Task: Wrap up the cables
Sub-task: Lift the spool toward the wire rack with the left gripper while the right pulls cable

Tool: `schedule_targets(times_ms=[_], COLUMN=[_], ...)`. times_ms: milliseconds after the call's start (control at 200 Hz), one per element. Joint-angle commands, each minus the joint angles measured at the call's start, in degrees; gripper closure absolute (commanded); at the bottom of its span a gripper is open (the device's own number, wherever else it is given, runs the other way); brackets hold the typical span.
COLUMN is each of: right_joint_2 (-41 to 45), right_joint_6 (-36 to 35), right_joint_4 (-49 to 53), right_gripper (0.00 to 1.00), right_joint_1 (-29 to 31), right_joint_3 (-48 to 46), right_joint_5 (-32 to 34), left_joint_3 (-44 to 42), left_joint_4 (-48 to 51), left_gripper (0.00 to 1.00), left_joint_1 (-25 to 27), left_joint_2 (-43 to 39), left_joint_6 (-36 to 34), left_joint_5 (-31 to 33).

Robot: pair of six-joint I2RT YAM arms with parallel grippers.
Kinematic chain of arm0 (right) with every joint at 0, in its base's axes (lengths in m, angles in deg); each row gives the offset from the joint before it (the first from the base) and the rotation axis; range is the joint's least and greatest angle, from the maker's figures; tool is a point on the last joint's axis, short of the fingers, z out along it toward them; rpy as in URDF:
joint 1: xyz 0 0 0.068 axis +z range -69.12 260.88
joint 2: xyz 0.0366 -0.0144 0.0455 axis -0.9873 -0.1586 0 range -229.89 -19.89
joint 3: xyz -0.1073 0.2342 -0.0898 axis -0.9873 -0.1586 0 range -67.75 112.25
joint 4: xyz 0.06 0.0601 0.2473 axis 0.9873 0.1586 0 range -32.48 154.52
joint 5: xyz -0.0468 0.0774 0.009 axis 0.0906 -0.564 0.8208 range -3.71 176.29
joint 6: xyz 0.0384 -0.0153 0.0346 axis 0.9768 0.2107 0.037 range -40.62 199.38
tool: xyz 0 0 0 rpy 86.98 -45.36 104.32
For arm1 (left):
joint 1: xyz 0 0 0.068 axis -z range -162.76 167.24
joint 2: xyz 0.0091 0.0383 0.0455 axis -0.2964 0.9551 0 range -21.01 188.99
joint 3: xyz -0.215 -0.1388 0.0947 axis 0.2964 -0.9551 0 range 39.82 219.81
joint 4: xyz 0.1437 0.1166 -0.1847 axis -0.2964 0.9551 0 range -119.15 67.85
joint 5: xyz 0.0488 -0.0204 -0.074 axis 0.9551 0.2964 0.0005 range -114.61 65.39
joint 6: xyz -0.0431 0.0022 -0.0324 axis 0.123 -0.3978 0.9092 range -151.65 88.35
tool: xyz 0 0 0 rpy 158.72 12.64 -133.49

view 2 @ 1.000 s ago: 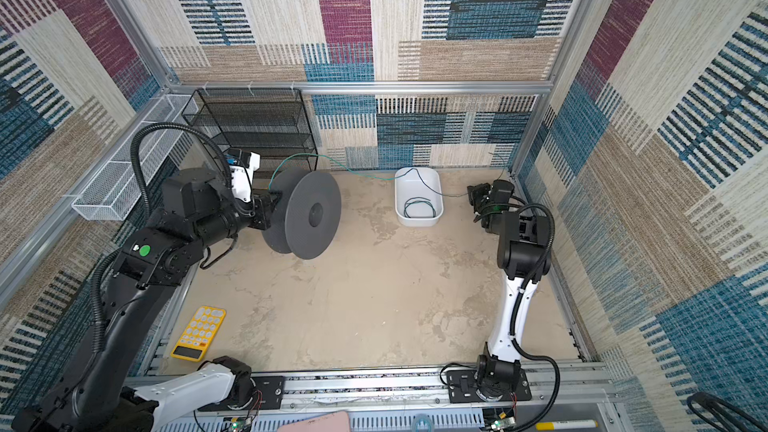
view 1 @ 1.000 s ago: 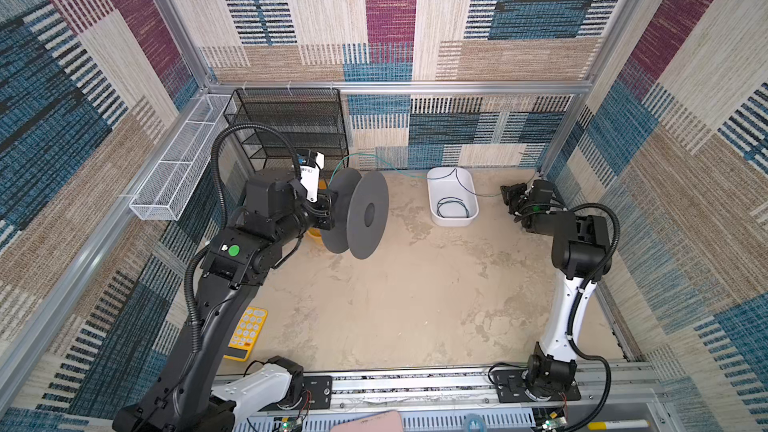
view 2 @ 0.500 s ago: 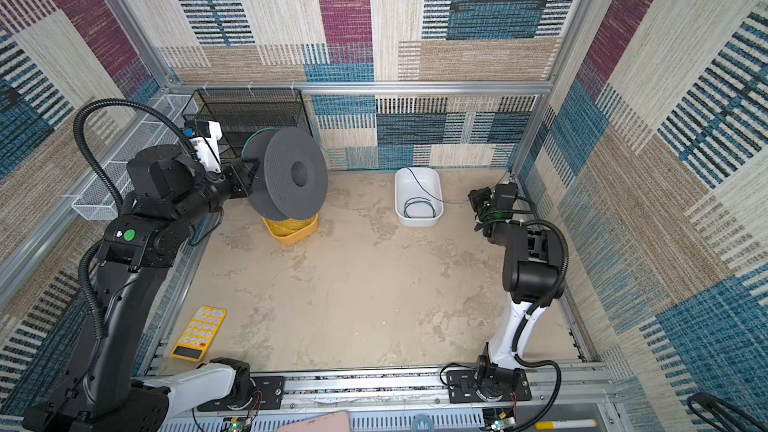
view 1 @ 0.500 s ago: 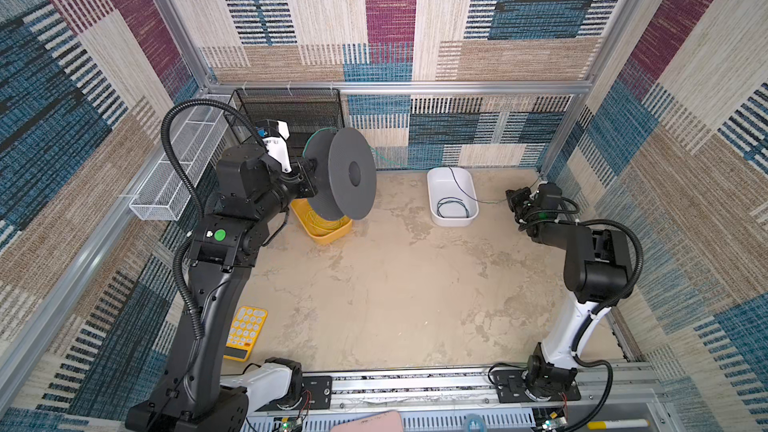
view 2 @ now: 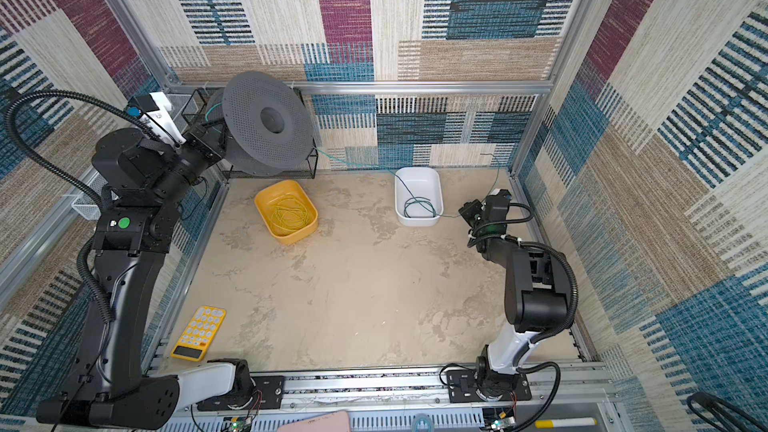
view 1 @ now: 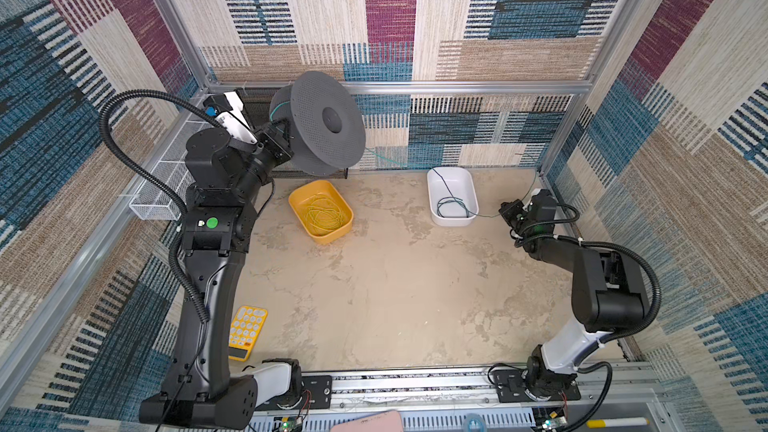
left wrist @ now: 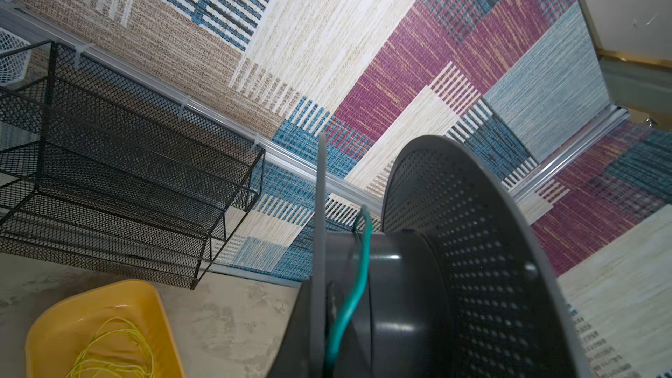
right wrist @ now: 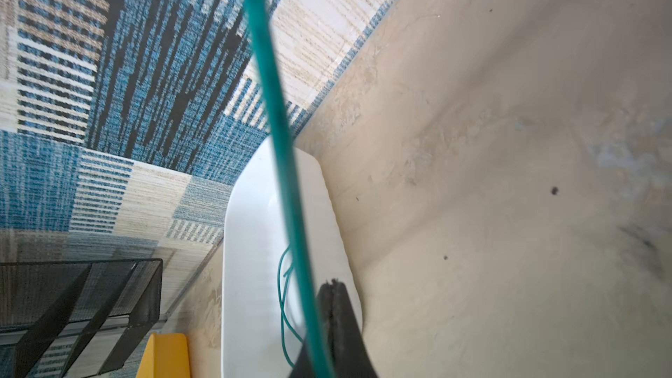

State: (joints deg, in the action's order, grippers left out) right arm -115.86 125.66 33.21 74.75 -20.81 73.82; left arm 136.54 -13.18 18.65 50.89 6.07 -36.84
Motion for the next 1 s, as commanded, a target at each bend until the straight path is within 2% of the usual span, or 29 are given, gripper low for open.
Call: schedule_targets(times_ms=[0,190,290,541,706,906,997], right_joint_2=[3.0,10.1,12.8,24.6,32.6,38.0,38.7], right_joint_6=[-0.3,7.1,11.5,6.6,3.0,0.5,0.0], right_joint_4=[-3.7,-9.8,-11.9,-2.6,4.4,9.1,9.8], right_gripper=[1.0,1.0,1.0,1.0,1.0,1.0,1.0], right_joint_1=[1.1,1.6,2.2,9.3,15.0,20.1,22.2], right_joint_3=[-3.9,-11.7,-13.7,-13.6,-11.3,-6.3,-4.2], right_joint_5=[-2.6,-9.1,-12.4,-9.7,-7.1,-6.5,-7.5], left_joint_3=[-2.4,-5.7,-6.0,-7.4,-4.8,-1.8,0.0], left_joint_4=[-15.1,-24.8,-25.4,-24.6,-20.2,-18.4,-18.8], left_gripper=[1.0,1.0,1.0,1.0,1.0,1.0,1.0], left_joint_1=[-2.3,-5.5,-5.9,-5.7,-3.2,5.4,8.7], left_joint_2=[0.0,1.1,1.4,1.3,2.4,5.0,7.3], left_joint_6=[8.6,14.0,14.2,11.7,4.2,-10.3,-17.0], left_joint_5=[0.4,1.1,3.4,14.0,22.5,37.6,41.7])
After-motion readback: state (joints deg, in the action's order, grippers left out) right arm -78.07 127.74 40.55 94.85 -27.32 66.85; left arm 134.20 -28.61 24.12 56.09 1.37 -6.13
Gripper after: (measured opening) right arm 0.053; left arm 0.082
